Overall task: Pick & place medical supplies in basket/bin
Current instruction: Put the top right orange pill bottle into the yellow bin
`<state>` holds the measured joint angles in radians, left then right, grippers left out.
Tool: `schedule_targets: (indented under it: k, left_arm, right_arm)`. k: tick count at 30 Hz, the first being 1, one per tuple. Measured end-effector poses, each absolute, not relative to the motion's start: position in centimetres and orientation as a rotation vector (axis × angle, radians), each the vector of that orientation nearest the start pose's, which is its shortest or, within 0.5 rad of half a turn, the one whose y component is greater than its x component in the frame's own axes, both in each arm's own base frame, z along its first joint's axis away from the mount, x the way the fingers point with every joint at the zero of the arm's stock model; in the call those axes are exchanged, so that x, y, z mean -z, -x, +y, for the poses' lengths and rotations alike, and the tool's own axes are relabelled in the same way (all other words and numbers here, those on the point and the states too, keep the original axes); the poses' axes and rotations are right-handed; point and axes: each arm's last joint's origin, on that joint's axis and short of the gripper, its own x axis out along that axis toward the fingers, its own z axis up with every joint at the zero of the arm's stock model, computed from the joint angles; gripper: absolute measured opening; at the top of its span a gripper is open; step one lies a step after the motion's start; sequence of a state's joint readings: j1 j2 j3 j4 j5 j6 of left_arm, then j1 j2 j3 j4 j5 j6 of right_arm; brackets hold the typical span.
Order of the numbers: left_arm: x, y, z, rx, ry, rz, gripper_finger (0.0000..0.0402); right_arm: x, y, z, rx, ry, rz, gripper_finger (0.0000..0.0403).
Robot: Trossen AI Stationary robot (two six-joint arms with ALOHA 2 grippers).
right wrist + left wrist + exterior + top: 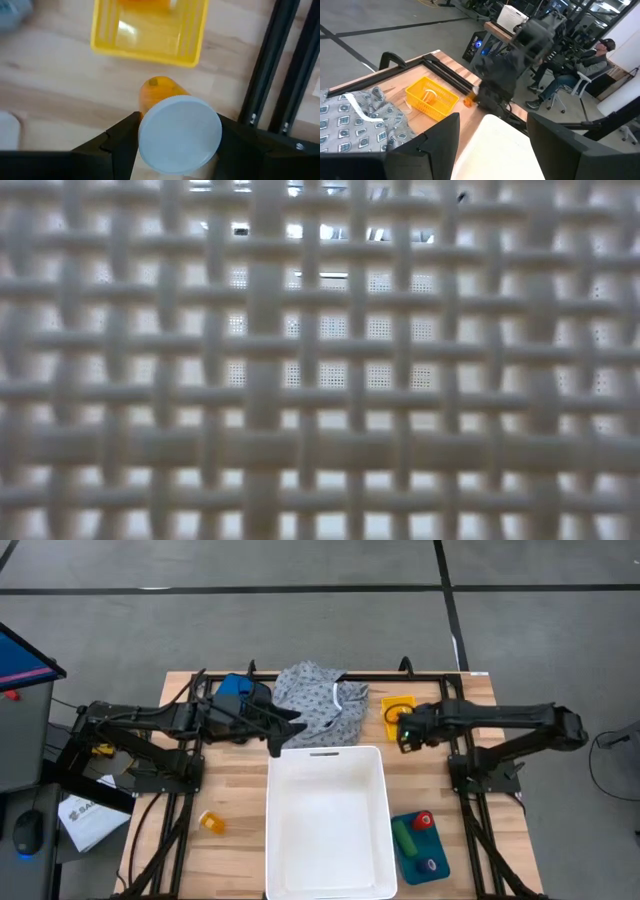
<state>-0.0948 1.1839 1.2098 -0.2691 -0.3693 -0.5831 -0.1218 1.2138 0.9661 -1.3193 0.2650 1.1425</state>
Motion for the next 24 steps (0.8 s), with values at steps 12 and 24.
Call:
schedule_targets:
  k: [12, 24]
  left_arm:
    - [-39.2, -25.5, -1.5, -0.335, 0.517, 0.15, 0.0223]
    - [-39.1, -25.6, -1.6, -0.329, 0.513, 0.152, 0.0223]
  right_arm:
    - [-24.9, -18.1, -9.2, 1.223, -0.901, 1.041, 0.0227]
    - [-23.6, -19.0, -11.3, 1.156, -0.906, 1.085, 0.0237]
